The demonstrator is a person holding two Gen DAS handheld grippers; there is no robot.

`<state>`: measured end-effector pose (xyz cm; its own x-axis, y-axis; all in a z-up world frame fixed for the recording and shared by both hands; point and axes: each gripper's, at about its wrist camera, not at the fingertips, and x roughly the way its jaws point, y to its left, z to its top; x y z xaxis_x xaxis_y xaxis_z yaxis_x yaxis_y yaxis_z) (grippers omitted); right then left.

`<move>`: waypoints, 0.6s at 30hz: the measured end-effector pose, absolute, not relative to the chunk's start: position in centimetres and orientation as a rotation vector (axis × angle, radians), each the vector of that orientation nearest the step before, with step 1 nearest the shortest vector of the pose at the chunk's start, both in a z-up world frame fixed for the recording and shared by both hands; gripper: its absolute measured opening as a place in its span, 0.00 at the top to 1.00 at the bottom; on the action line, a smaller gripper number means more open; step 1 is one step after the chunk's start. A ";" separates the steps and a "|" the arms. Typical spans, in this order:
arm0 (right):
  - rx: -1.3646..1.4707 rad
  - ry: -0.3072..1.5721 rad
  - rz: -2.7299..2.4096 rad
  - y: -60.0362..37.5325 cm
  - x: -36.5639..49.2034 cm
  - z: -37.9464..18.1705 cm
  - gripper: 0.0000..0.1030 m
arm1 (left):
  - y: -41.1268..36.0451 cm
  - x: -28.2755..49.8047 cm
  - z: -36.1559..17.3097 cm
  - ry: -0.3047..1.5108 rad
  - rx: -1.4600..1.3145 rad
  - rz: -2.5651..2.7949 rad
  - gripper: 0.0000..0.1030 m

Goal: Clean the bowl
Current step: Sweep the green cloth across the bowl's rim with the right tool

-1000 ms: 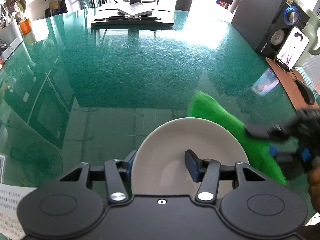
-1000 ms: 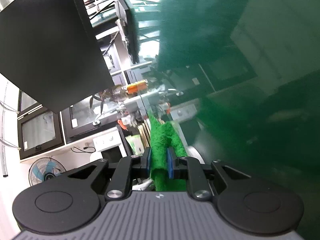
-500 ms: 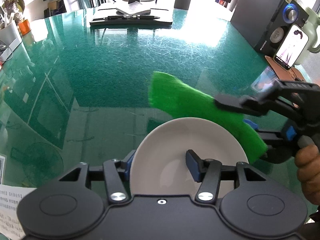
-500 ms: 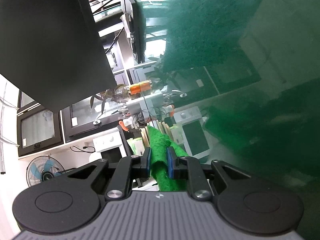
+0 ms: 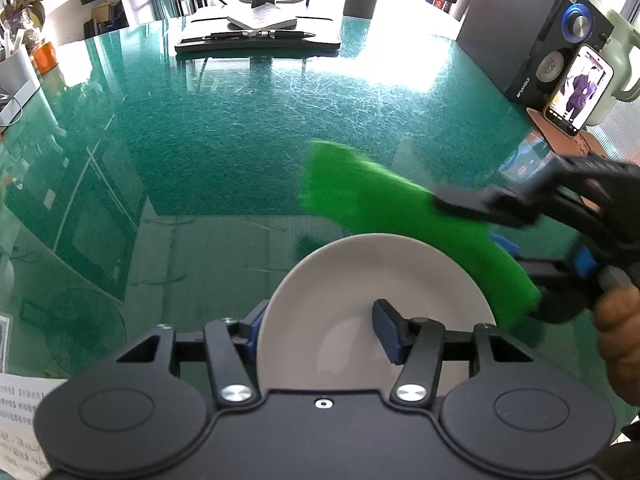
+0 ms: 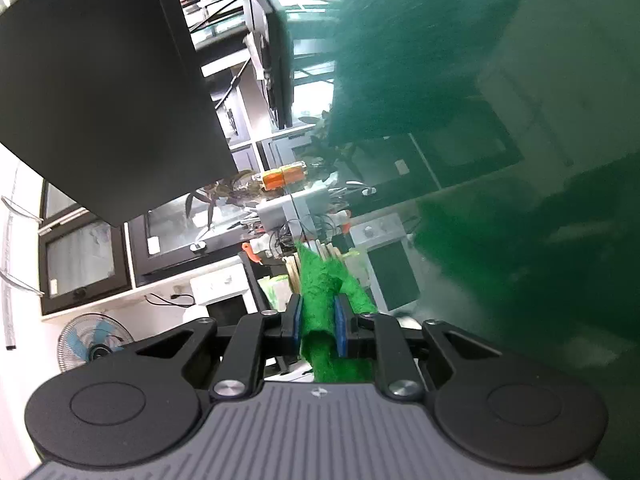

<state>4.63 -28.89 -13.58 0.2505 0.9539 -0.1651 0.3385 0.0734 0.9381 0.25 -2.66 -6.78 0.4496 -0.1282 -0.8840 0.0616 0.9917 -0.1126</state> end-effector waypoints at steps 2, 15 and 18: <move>1.446 1.275 0.747 -28.4 4.9 -13.3 0.83 | -2.7 0.2 -6.8 1.100 -0.061 -0.124 0.46; 1.455 1.312 0.684 -31.8 1.8 -13.8 0.83 | -2.9 0.0 -6.8 1.102 -0.053 -0.132 0.44; 1.452 1.290 0.697 -30.6 3.2 -13.6 0.83 | -2.9 0.0 -6.8 1.104 -0.053 -0.129 0.44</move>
<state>3.20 -30.61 -13.62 0.2566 0.9454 -0.2009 0.3504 0.1027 0.9309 -0.02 -2.88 -6.81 0.4435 -0.1307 -0.8867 0.0776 0.9912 -0.1073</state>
